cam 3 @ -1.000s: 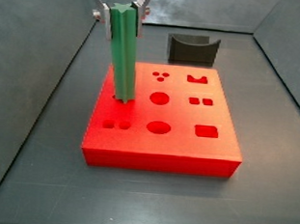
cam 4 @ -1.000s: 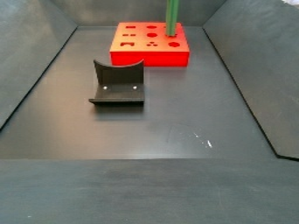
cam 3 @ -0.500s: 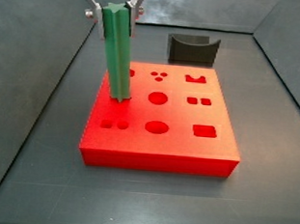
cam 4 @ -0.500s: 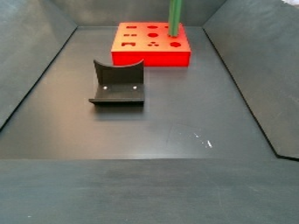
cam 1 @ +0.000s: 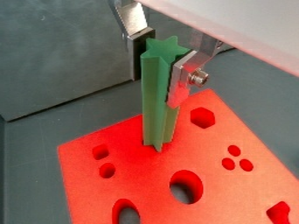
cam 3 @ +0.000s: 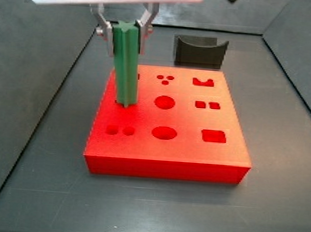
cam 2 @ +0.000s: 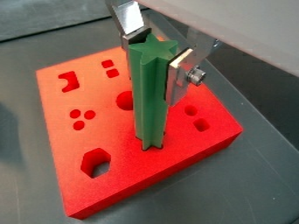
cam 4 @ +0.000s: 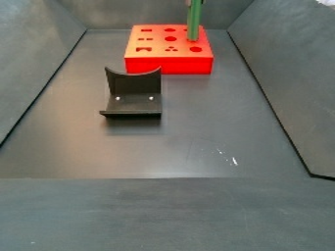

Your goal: Insert the star object.

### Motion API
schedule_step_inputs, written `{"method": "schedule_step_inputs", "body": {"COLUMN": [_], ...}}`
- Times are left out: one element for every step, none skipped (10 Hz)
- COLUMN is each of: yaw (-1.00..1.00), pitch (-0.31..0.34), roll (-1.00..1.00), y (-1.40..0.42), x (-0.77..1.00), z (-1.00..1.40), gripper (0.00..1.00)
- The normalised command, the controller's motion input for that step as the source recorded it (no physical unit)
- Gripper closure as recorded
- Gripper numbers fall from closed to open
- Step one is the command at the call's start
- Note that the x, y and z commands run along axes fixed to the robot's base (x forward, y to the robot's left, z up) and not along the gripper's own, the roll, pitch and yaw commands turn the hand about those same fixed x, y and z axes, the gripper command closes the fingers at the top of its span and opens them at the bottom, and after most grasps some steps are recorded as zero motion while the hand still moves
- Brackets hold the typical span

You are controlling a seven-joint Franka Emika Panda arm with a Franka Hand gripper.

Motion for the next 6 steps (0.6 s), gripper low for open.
{"method": "schedule_step_inputs", "body": {"yaw": [-0.16, -0.20, -0.22, -0.21, -0.20, -0.20], "pitch": [0.009, 0.041, 0.041, 0.077, 0.083, 0.093], "roll": [0.01, 0.12, 0.13, 0.17, 0.19, 0.20], "y": [-0.01, -0.09, -0.06, -0.08, -0.06, -0.08], "x": [0.06, 0.15, 0.14, 0.13, 0.13, 0.14], "z": [-0.41, -0.63, -0.78, -0.76, -0.75, -0.78], "gripper": [1.00, 1.00, 1.00, 1.00, 1.00, 1.00]}}
